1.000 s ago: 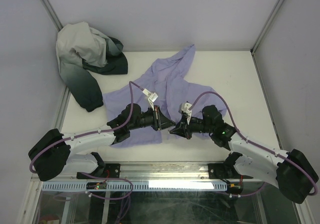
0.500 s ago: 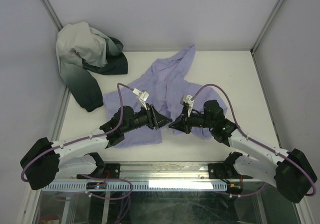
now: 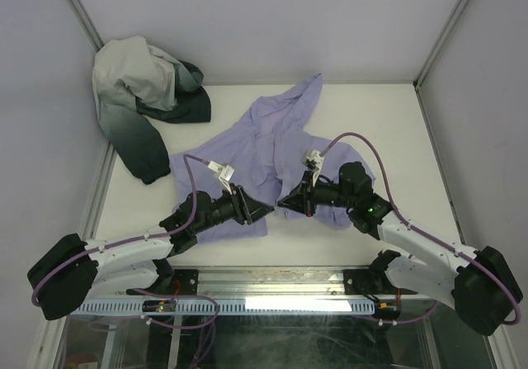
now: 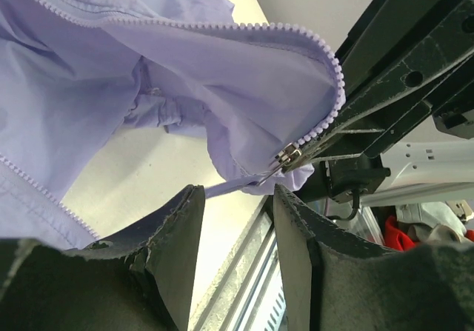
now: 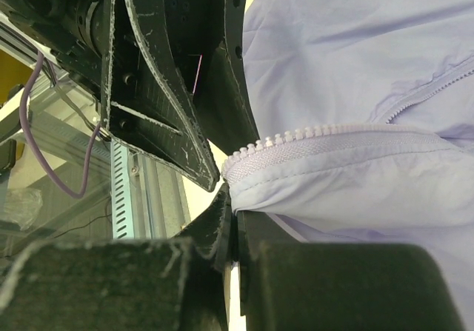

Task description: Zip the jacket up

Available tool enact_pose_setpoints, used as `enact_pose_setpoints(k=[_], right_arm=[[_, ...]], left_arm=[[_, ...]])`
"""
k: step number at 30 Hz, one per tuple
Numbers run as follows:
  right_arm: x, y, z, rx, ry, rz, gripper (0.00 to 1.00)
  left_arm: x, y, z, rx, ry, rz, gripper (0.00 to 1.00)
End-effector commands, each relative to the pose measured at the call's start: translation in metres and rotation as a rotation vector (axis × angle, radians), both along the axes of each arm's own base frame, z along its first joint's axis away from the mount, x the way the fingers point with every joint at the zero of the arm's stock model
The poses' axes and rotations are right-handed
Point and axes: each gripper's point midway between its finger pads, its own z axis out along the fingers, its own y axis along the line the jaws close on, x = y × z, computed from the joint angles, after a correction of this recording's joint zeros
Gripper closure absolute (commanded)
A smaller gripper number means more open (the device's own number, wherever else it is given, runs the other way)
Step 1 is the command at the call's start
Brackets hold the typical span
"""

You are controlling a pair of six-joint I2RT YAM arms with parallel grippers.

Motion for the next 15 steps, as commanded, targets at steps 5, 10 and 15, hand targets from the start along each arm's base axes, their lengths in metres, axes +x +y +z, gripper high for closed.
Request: enact_pose_setpoints(k=[5,10,15], right_arm=[[0.004,0.007,0.043,0.110,-0.071,0.018,1.00],[0.003,0.008,0.044,0.120,-0.061,0.020,1.00],[0.002,0.009,0.046,0.128,-0.061,0.034,1.00]], left_arm=[[-0.001,-0.006,0.034,-0.129,-0.147,-0.037,0.58],[-0.004,-0.014,0.032,-0.136,-0.149,-0.086,0.60],[-0.006,-0.018,0.028,-0.142,-0.156,-0.109,0.67]])
